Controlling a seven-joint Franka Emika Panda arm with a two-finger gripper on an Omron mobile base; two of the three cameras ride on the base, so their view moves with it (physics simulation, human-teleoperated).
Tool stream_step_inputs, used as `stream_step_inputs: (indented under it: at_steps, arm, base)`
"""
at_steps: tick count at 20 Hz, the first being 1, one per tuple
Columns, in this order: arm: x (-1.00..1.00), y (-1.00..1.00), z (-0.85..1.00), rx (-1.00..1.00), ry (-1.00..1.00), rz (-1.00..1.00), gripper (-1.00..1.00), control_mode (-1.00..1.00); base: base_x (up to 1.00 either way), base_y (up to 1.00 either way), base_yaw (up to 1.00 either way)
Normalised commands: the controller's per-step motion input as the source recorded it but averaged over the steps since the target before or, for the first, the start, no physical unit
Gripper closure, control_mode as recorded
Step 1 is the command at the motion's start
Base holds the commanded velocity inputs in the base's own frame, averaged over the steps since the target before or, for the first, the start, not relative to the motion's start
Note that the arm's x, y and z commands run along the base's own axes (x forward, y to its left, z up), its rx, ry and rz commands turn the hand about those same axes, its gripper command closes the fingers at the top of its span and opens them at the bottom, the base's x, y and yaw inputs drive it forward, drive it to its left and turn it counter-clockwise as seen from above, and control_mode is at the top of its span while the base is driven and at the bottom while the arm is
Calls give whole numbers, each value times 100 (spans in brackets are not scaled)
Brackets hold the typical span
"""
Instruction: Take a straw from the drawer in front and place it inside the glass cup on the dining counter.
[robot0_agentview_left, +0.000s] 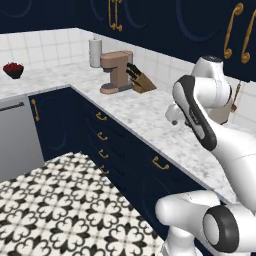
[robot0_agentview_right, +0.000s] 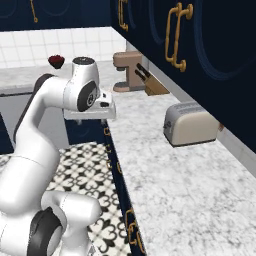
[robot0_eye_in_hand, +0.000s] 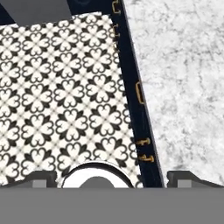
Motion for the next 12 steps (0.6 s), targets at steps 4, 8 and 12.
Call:
stream_step_inputs:
  at_steps: [4,8,12]
  arm:
    - [0,68,-45,-30,-6,0,-100,-100]
    - [2,57,-69,-38,-1,0,-100,-100]
    - [6,47,-73,-40,0,0,-100,-100]
  base:
    - [0,0,0]
    - [0,0,0]
    - [0,0,0]
